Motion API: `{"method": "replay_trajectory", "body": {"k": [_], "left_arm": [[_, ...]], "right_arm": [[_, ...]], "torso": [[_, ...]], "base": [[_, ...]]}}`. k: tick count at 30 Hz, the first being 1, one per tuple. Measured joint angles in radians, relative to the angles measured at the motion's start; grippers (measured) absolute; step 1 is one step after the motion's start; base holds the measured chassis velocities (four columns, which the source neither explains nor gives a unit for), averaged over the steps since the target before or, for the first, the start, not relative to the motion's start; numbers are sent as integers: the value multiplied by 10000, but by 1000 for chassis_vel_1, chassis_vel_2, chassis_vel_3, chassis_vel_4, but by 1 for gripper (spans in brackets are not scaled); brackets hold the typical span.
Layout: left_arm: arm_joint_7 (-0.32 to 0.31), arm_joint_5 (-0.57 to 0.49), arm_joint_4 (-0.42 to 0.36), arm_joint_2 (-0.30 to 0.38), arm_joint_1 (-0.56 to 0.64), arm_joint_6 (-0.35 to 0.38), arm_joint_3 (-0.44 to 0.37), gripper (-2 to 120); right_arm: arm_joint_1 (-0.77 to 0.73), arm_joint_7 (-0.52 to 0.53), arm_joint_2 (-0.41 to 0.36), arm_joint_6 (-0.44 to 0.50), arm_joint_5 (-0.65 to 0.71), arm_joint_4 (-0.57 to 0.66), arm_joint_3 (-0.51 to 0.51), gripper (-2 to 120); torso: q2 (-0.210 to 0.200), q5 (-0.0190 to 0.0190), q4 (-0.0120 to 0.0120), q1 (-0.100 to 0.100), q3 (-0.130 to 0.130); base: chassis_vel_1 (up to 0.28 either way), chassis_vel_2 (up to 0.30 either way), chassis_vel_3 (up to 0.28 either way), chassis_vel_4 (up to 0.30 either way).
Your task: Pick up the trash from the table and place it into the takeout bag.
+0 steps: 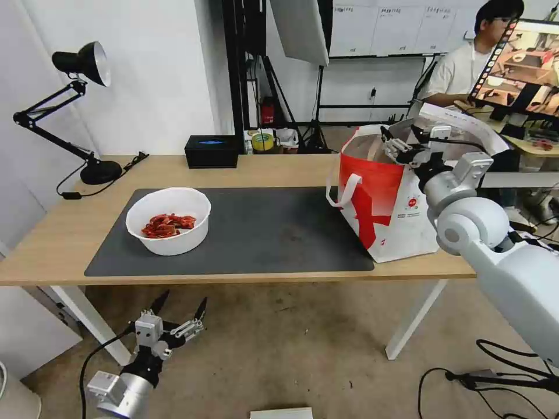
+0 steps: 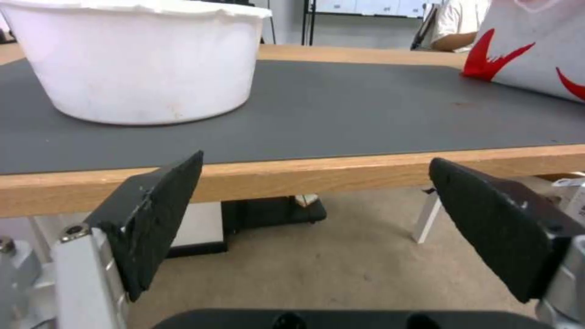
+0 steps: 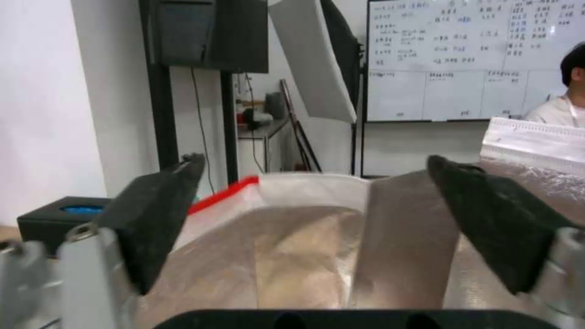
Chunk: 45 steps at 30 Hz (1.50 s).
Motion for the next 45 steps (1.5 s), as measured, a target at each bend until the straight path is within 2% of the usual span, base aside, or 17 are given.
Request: {"method": "replay_trajectory", "body": {"k": [5,12,20,28,36,45], "left_arm": [[-3,-13,0,14,20,2,-7,100],[-3,-16,-43,9,66,2,-29,100],[-4,3,-91,-85,131,-7,-59,100],[-4,-26,-163,-166,152,-24,-74,100],[12,-25,-164,-263,149,-67,-85,100],[15,-27,-55,-260,63,-94,-63,100]], "right_arm": [[22,-12,38,5,0,-9,-76,100],[22,-11,30,8,9,44,-81,100],[-590,22,-165,9,219,839,269,100],[-2439,158,-384,-16,134,2381,1075,100],[-4048,342,-281,-21,-794,3924,1667,100],[-6285,340,162,41,-2047,4536,2285,100]], "torso": [[1,0,0,0,0],[1,1,-1,0,0],[0,0,0,0,0],[1,1,-2,0,0],[1,-1,-1,0,-1],[1,1,-2,0,-1]], "base": [[0,0,0,0],[0,0,0,0],[0,0,0,0],[0,0,0,0],[0,0,0,0],[0,0,0,0]]}}
